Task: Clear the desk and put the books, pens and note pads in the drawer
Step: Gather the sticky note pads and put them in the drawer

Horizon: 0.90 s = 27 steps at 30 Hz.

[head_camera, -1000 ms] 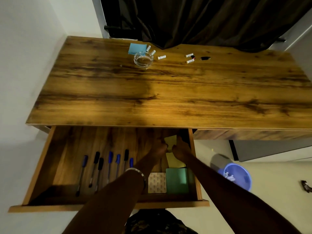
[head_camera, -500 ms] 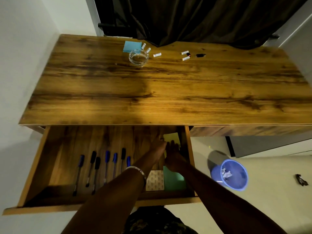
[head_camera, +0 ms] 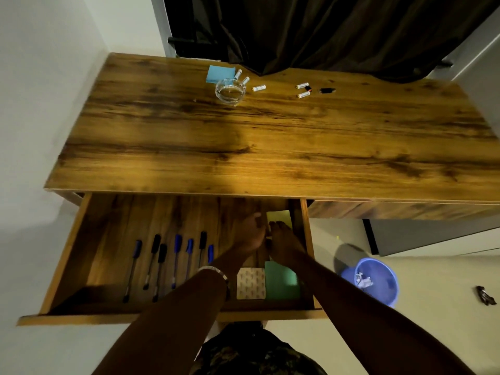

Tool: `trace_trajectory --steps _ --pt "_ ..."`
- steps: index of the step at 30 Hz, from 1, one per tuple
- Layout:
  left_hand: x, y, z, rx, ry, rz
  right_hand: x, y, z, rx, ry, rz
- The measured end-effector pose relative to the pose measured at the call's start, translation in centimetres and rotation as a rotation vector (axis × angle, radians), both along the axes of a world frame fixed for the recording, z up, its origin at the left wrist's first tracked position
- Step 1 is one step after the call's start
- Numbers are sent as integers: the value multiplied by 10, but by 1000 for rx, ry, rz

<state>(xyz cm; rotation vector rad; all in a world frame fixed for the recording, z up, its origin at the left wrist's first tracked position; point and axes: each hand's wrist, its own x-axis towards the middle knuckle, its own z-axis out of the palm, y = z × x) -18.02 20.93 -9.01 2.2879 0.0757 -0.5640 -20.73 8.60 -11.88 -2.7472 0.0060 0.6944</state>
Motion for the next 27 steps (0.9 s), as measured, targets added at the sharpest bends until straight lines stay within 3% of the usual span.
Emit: trace_trajectory --steps 6,10,18,27 --pt "-7 41 -10 73 -74 26 30 3 -27 -16 -29 17" --pt "-19 63 1 197 -191 24 24 32 36 -20 -51 152" --pt "-53 93 21 512 -181 -9 24 59 59 20 -156 467" --pt "-138 89 29 609 -220 333 -8 72 72 121 -213 717"
